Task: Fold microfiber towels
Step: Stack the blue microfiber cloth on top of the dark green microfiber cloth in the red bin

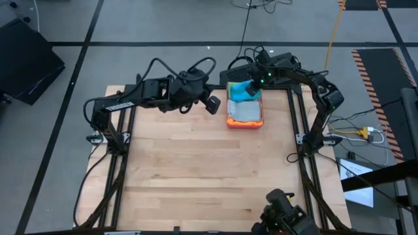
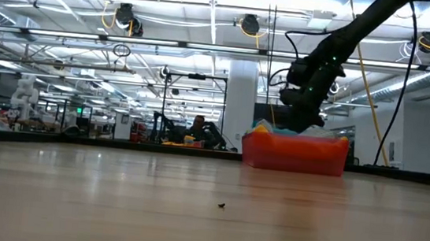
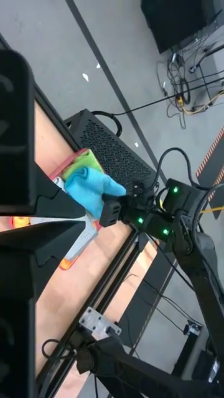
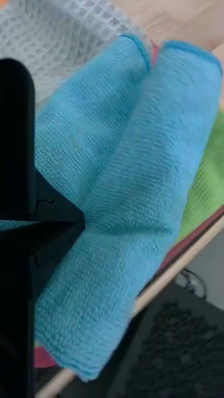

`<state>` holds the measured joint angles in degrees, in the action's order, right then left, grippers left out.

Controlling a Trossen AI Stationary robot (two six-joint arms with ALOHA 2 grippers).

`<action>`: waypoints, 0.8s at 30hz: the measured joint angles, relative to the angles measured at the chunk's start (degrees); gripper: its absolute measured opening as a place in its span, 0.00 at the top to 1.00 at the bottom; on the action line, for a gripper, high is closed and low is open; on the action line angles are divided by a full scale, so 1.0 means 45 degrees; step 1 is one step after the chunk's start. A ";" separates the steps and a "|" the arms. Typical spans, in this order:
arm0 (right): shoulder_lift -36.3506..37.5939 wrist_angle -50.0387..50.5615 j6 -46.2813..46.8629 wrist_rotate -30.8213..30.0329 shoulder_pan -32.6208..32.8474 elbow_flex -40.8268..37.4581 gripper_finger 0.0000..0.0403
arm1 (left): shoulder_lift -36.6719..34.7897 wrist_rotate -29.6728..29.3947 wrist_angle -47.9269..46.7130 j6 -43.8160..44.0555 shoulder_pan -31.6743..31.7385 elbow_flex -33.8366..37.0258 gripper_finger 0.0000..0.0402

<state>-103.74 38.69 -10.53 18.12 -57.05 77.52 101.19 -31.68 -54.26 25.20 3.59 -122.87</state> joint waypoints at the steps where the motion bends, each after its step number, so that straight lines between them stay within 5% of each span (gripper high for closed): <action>1: 0.0000 0.0108 0.0219 -0.0008 -0.0002 0.0000 1.00 | 0.0000 0.0000 0.0000 -0.0037 0.0031 0.0000 0.96; 12: -0.0559 -0.0746 0.1674 0.0105 0.0110 -0.0135 1.00 | 0.0000 0.0019 0.0160 -0.0127 0.0070 0.0000 0.96; 24: 0.1710 -0.1114 0.3654 0.1035 0.0902 -0.0045 1.00 | 0.0000 0.0037 0.0175 0.0444 -0.0467 0.0000 0.99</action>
<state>-96.05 33.67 5.91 22.77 -52.99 77.31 101.19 -31.52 -53.47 27.20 1.49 -122.87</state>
